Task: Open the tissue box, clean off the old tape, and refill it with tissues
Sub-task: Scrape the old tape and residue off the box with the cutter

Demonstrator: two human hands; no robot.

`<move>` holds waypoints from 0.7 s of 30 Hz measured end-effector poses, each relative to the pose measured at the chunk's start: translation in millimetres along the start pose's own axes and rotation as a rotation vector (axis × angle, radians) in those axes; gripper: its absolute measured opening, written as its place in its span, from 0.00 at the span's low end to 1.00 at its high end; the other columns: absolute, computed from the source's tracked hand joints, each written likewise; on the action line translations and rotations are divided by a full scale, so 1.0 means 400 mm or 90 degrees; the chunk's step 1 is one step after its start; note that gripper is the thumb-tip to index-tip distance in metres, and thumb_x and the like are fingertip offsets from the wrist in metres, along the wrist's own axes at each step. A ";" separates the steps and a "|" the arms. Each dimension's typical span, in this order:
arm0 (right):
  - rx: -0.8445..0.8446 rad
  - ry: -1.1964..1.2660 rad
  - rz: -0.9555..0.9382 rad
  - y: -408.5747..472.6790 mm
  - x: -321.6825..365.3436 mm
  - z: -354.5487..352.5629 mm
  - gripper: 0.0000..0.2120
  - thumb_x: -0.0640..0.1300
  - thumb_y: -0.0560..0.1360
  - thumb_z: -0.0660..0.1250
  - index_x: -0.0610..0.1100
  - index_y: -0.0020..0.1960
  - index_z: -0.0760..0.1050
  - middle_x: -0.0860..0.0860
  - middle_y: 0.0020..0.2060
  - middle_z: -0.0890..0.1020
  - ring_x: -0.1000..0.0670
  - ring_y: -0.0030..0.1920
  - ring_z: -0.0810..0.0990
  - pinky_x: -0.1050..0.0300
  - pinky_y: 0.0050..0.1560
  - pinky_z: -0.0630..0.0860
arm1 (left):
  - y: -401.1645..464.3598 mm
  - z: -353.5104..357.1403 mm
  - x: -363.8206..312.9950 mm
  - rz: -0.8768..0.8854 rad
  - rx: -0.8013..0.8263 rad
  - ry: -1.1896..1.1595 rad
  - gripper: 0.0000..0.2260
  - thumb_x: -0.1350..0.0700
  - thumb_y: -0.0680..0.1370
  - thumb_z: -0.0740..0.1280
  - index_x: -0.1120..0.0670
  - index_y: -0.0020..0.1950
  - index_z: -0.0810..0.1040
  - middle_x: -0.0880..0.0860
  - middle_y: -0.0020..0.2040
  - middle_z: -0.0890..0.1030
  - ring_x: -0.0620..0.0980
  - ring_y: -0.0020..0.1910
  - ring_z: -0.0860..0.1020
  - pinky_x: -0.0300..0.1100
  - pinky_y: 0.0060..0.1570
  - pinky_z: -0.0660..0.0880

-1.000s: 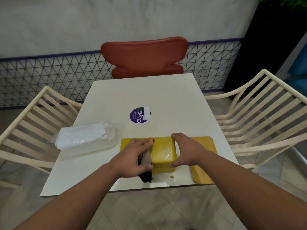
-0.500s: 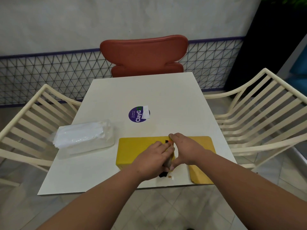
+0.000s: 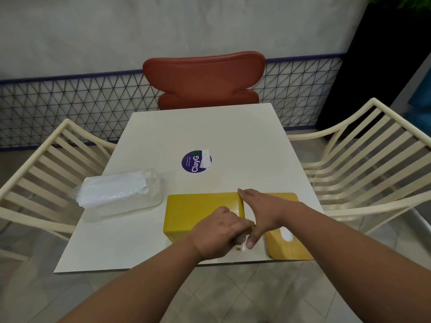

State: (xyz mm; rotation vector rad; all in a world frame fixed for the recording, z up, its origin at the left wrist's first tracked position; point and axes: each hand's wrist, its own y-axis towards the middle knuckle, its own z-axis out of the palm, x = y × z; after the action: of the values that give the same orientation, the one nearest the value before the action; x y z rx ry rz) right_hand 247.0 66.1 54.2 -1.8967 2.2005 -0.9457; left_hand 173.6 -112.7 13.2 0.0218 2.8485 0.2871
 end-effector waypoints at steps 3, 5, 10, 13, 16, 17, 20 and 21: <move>-0.014 -0.040 0.009 0.003 0.000 0.004 0.71 0.64 0.56 0.80 0.49 0.79 0.33 0.51 0.79 0.45 0.47 0.78 0.51 0.48 0.75 0.60 | -0.035 -0.059 0.019 -0.028 -0.049 -0.062 0.15 0.53 0.73 0.70 0.51 0.59 0.76 0.44 0.50 0.80 0.47 0.48 0.75 0.42 0.53 0.67; -0.049 -0.057 0.010 0.005 0.008 0.003 0.70 0.66 0.57 0.79 0.49 0.79 0.35 0.51 0.79 0.45 0.47 0.78 0.51 0.48 0.74 0.61 | -0.053 -0.098 0.049 -0.128 -0.088 -0.047 0.17 0.48 0.72 0.69 0.50 0.60 0.76 0.46 0.50 0.80 0.47 0.49 0.74 0.45 0.55 0.68; -0.131 -0.080 0.006 0.029 0.053 0.019 0.59 0.69 0.62 0.74 0.46 0.80 0.47 0.51 0.78 0.54 0.47 0.76 0.57 0.49 0.71 0.65 | -0.054 -0.100 0.075 -0.329 -0.050 -0.002 0.21 0.44 0.75 0.65 0.47 0.66 0.71 0.47 0.59 0.77 0.50 0.57 0.69 0.46 0.59 0.65; -0.151 -0.051 0.021 0.040 0.058 0.024 0.54 0.67 0.64 0.73 0.47 0.79 0.51 0.51 0.76 0.58 0.48 0.74 0.60 0.50 0.69 0.67 | -0.086 -0.091 0.095 -0.341 -0.028 -0.018 0.21 0.48 0.73 0.64 0.49 0.67 0.72 0.48 0.62 0.75 0.50 0.58 0.70 0.46 0.61 0.65; -0.136 -0.034 0.030 0.040 0.054 0.022 0.54 0.66 0.65 0.73 0.48 0.79 0.50 0.52 0.77 0.56 0.48 0.75 0.58 0.49 0.70 0.65 | -0.131 -0.115 0.131 -0.411 -0.042 0.014 0.24 0.51 0.70 0.60 0.51 0.66 0.74 0.49 0.62 0.75 0.51 0.58 0.72 0.45 0.60 0.66; -0.137 -0.030 0.031 0.041 0.054 0.023 0.54 0.66 0.65 0.73 0.48 0.79 0.50 0.52 0.77 0.56 0.48 0.75 0.58 0.49 0.70 0.66 | -0.136 -0.118 0.135 -0.436 -0.055 0.015 0.24 0.52 0.70 0.59 0.52 0.66 0.74 0.50 0.63 0.75 0.51 0.59 0.71 0.44 0.61 0.66; -0.138 -0.025 0.035 0.042 0.057 0.026 0.54 0.66 0.65 0.74 0.47 0.79 0.50 0.52 0.77 0.56 0.48 0.75 0.59 0.49 0.70 0.66 | -0.099 -0.114 0.087 -0.448 -0.081 -0.036 0.24 0.59 0.73 0.62 0.54 0.69 0.71 0.52 0.66 0.74 0.52 0.63 0.69 0.41 0.64 0.62; -0.139 -0.026 0.036 0.043 0.058 0.027 0.54 0.66 0.65 0.74 0.47 0.79 0.50 0.52 0.77 0.57 0.48 0.75 0.59 0.49 0.70 0.66 | -0.077 -0.106 0.063 -0.438 -0.081 -0.064 0.23 0.61 0.73 0.62 0.54 0.69 0.71 0.52 0.65 0.75 0.53 0.63 0.70 0.41 0.64 0.63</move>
State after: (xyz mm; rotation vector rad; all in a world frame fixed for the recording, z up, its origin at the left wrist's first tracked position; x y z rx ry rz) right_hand 231.8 41.0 44.4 -1.9075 2.4067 -0.6754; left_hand 138.0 -149.8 40.3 -0.9114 2.5374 0.2985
